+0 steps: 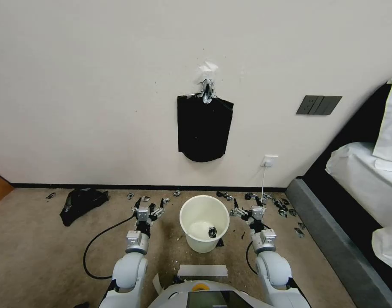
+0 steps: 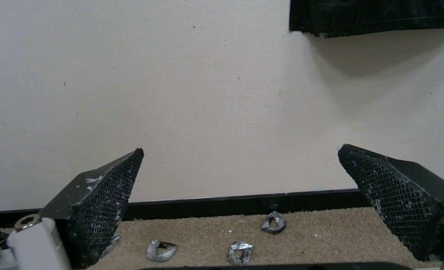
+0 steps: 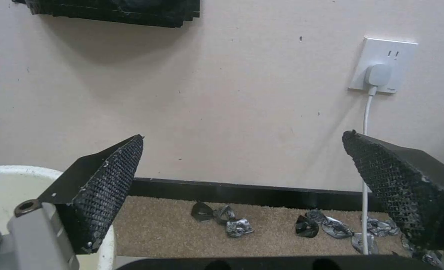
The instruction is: Place a trash bag onto the trash bin.
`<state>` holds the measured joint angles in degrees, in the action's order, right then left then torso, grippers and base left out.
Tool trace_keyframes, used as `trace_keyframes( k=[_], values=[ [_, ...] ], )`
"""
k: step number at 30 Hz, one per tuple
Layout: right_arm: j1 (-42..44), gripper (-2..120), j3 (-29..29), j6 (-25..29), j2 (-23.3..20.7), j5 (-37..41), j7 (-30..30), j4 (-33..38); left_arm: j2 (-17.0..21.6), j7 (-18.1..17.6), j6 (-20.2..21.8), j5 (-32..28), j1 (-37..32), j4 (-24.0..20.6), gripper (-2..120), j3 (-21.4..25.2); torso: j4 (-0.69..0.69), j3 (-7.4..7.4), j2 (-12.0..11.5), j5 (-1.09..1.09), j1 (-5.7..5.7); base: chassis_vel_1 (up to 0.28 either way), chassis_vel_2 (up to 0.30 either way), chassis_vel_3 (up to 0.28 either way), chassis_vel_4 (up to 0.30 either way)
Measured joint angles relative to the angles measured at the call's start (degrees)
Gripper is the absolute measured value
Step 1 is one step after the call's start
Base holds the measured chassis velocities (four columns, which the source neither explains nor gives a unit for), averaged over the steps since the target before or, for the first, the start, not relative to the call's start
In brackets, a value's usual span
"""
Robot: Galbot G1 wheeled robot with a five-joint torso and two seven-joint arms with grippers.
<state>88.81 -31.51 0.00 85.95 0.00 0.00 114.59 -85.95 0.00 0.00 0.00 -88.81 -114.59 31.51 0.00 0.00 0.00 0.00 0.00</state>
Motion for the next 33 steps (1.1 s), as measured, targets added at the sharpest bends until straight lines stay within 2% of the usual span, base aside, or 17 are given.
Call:
trace_keyframes(
  k=[33],
  values=[
    [0.0, 100, 0.0, 0.0, 0.0, 0.0, 0.0, 0.0, 0.0, 0.0, 0.0, 0.0, 0.0, 0.0, 100, 0.0, 0.0, 0.0, 0.0, 0.0, 0.0, 0.0, 0.0, 0.0, 0.0]
  ],
)
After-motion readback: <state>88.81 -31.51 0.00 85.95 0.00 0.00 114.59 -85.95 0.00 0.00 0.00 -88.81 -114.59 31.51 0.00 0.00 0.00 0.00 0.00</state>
